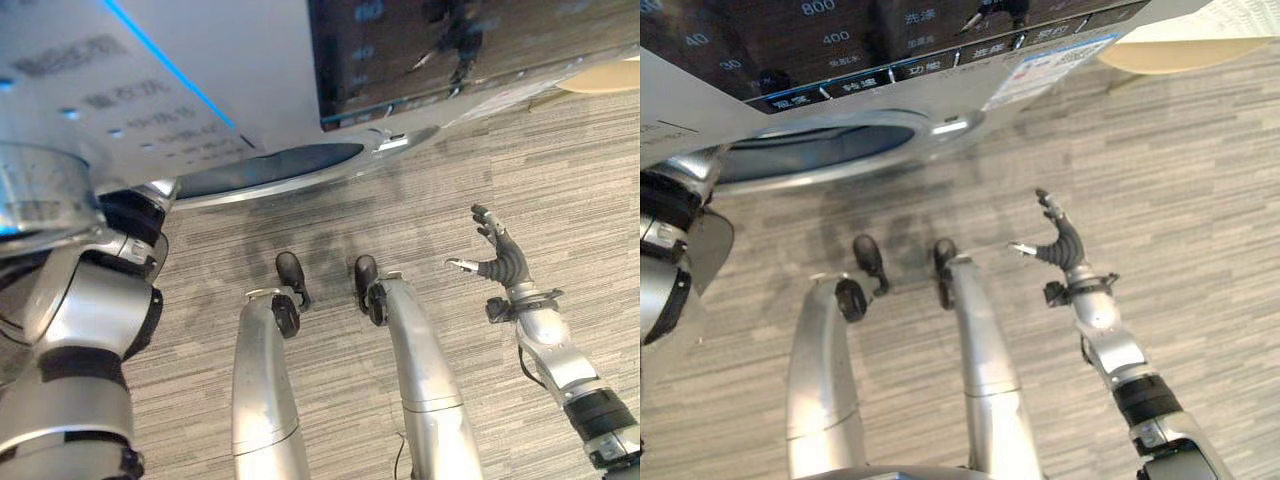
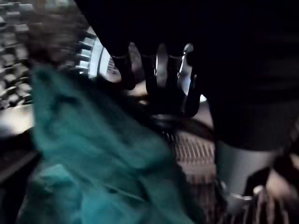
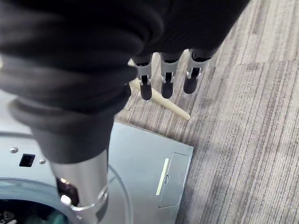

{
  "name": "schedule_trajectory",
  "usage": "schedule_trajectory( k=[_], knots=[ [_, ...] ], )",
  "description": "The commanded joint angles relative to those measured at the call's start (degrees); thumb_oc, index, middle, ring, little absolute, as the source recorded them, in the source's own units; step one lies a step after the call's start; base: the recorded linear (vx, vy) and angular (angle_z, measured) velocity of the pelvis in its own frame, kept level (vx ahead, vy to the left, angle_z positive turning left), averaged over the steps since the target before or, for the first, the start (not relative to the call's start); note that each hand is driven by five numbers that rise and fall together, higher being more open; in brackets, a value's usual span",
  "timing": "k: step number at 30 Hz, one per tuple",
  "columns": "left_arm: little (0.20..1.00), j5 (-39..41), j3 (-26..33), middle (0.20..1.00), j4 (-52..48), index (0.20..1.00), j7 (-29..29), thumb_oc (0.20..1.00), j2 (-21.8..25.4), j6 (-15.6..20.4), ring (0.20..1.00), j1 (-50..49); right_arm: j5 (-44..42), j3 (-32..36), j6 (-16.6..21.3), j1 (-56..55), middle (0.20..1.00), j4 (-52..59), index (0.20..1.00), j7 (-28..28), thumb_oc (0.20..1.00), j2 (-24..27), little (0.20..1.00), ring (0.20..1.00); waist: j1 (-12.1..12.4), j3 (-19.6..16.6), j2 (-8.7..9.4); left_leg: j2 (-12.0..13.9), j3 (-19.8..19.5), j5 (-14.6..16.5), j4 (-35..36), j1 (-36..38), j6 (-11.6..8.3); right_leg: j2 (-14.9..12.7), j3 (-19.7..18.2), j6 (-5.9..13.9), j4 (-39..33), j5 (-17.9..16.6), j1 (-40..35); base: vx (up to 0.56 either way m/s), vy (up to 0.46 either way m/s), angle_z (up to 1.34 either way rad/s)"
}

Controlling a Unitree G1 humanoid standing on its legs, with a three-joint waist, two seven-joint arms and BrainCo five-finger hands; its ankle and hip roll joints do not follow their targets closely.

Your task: Grab the laundry basket,head to the washer,open it,put in the laundry and shut it.

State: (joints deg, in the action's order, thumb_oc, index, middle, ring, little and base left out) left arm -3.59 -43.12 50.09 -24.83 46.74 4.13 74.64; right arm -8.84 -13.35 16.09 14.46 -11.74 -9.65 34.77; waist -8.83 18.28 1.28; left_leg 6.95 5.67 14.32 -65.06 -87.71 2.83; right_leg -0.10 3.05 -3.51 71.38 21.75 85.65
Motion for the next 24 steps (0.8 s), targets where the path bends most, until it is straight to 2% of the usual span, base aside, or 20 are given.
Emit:
schedule_trajectory(
  k=[1, 3, 5, 8, 9, 13, 14, 15, 17, 19, 20, 21, 23, 24],
  knots=[
    [1.0, -11.58, 4.79, 1.0, -0.14, 1.0, 2.29, 1.0, 3.23, -1.65, 1.0, 0.25, 0.67, 1.97, 2.74, -3.78, 1.0, 3.32, 1.0, 0.92, 1.0, 1.5, 1.0, 1.0, 0.27, -5.83, -2.92, 0.21, -5.68, 6.65, -2.84, 3.12, 0.53, -1.09, 0.26, 2.65, -8.64, -3.35, -5.65, 0.0, 0.0, 0.0],
    [1.0, -10.57, 7.39, 1.0, -1.45, 1.0, 2.58, 1.0, 1.92, -0.57, 1.0, -2.81, 0.16, 2.03, 2.78, -4.18, 1.0, 2.81, 1.0, 1.17, 1.0, 1.02, 1.0, 1.0, 0.53, -5.95, -2.69, -0.04, -5.66, 6.55, -2.42, 4.05, 0.49, -1.26, 0.3, 2.58, -8.65, -3.13, -6.44, 0.0, 0.0, 0.0],
    [1.0, -7.39, 14.19, 1.0, -7.26, 1.0, 1.73, 1.0, -1.23, 1.69, 1.0, -12.8, 0.36, 2.38, 2.57, -4.98, 1.0, 2.56, 1.0, 0.57, 1.0, -0.56, 1.0, 1.0, 1.57, -5.92, -2.18, -0.4, -5.61, 6.39, -1.74, 5.91, 0.25, -1.79, 0.45, 2.46, -8.51, -2.86, -7.91, 0.0, 0.0, 0.0],
    [1.0, -5.88, 19.29, 1.0, -12.9, 1.0, 1.55, 1.0, -2.28, 2.87, 1.0, -20.32, 0.87, 2.51, 2.3, -5.65, 1.0, 2.4, 1.0, -0.01, 1.0, -0.84, 1.0, 1.0, 1.83, -5.74, -2.12, -0.66, -5.43, 6.31, -0.92, 7.72, 0.14, -2.03, 0.55, 2.34, -8.85, -2.66, -9.54, -0.01, 0.003, 0.1],
    [1.0, -4.4, 23.55, 1.0, -17.88, 1.0, 1.44, 1.0, -3.8, 4.31, 1.0, -28.15, 1.97, 3.1, 1.75, -5.85, 1.0, 1.47, 1.0, -0.91, 1.0, -1.86, 1.0, 1.0, 2.64, -5.58, -1.98, -0.79, -5.24, 6.14, 0.2, 9.81, 0.0, -2.36, 0.59, 2.33, -9.23, -2.61, -11.1, -0.03, 0.018, 0.11],
    [1.0, -1.13, 28.64, 1.0, -22.68, 1.0, 2.45, 1.0, -8.49, 6.77, 1.0, -39.74, 2.94, 3.58, 1.05, -6.57, 1.0, 0.5, 1.0, -1.84, 1.0, -3.53, 1.0, 1.0, 3.58, -5.15, -1.75, -1.22, -4.72, 5.25, 3.41, 15.22, -0.28, -3.13, 0.66, 2.21, -11.28, -2.73, -15.64, -0.05, 0.025, 0.16],
    [1.0, 3.94, 30.95, 1.0, -24.79, 1.0, 4.54, 1.0, -12.43, 8.31, 1.0, -47.29, 3.75, 4.1, 0.11, -7.23, 1.0, -0.54, 1.0, -2.05, 1.0, -4.34, 1.0, 1.0, 4.25, -4.78, -1.65, -1.67, -4.16, 4.02, 7.09, 19.84, -0.73, -3.9, 0.92, 2.3, -14.18, -3.28, -19.58, -0.06, 0.029, 0.09],
    [1.0, 7.18, 31.49, 1.0, -25.45, 1.0, 6.24, 1.0, -14.32, 9.28, 1.0, -50.05, 3.69, 4.39, -0.23, -7.61, 1.0, -1.23, 1.0, -2.02, 1.0, -4.71, 1.0, 1.0, 4.63, -4.75, -1.71, -2.0, -3.98, 3.38, 9.4, 22.18, -0.9, -4.07, 1.0, 2.42, -15.85, -3.51, -21.59, -0.07, 0.035, 0.07],
    [1.0, 8.92, 32.08, 1.0, -26.46, 1.0, 7.92, 1.0, -15.47, 9.93, 1.0, -53.85, 3.85, 4.72, -0.63, -8.22, 1.0, -2.17, 1.0, -1.89, 1.0, -4.98, 1.0, 1.0, 4.81, -4.39, -1.67, -2.33, -3.63, 2.33, 12.39, 25.51, -1.06, -4.26, 1.27, 2.63, -18.26, -4.26, -24.64, -0.04, 0.026, 0.07],
    [1.0, 12.36, 32.25, 1.0, -25.41, 1.0, 11.12, 1.0, -19.03, 10.44, 1.0, -59.56, 4.55, 4.86, -1.33, -9.15, 1.0, -4.86, 1.0, -1.23, 1.0, -5.87, 1.0, 1.0, 5.33, -4.53, -1.63, -3.06, -3.48, 0.69, 18.01, 31.4, -1.21, -4.46, 2.0, 3.41, -22.86, -5.88, -29.88, 0.0, 0.027, 0.12],
    [1.0, 13.58, 32.4, 1.0, -23.22, 1.0, 13.49, 1.0, -20.47, 10.33, 1.0, -63.95, 5.56, 4.66, -2.25, -10.3, 1.0, -7.54, 1.0, -0.5, 1.0, -6.3, 1.0, 1.0, 5.62, -4.53, -1.59, -3.69, -3.66, -1.07, 23.91, 37.8, -1.38, -4.51, 2.54, 4.02, -27.78, -7.23, -35.84, 0.02, 0.022, 0.11],
    [1.0, 13.58, 32.42, 1.0, -23.23, 1.0, 13.51, 1.0, -20.47, 10.35, 1.0, -64.02, 5.57, 4.63, -2.23, -10.34, 1.0, -7.55, 1.0, -0.51, 1.0, -6.3, 1.0, 1.0, 5.58, -4.21, -1.55, -3.73, -3.64, -1.25, 24.33, 38.42, -1.39, -4.51, 2.55, 4.02, -28.11, -7.36, -36.42, 0.06, -0.001, 0.11],
    [1.0, 16.14, 32.94, 1.0, -19.75, 1.0, 16.29, 1.0, -22.97, 9.94, 1.0, -69.73, 7.77, 3.95, -3.29, -11.92, 1.0, -11.6, 1.0, 0.12, 1.0, -7.16, 1.0, 1.0, 5.91, -4.86, -1.33, -4.39, -3.55, -4.21, 33.4, 48.04, -2.07, -4.45, 3.35, 4.74, -36.6, -9.51, -45.86, 0.08, -0.017, 0.16],
    [1.0, 16.15, 32.95, 1.0, -19.76, 1.0, 16.31, 1.0, -22.96, 9.96, 1.0, -69.79, 7.78, 3.92, -3.27, -11.95, 1.0, -11.61, 1.0, 0.11, 1.0, -7.16, 1.0, 1.0, 5.9, -4.62, -1.29, -4.41, -3.53, -4.36, 33.75, 48.53, -2.08, -4.44, 3.34, 4.74, -36.86, -9.62, -46.31, 0.05, -0.024, 0.25]
  ],
)
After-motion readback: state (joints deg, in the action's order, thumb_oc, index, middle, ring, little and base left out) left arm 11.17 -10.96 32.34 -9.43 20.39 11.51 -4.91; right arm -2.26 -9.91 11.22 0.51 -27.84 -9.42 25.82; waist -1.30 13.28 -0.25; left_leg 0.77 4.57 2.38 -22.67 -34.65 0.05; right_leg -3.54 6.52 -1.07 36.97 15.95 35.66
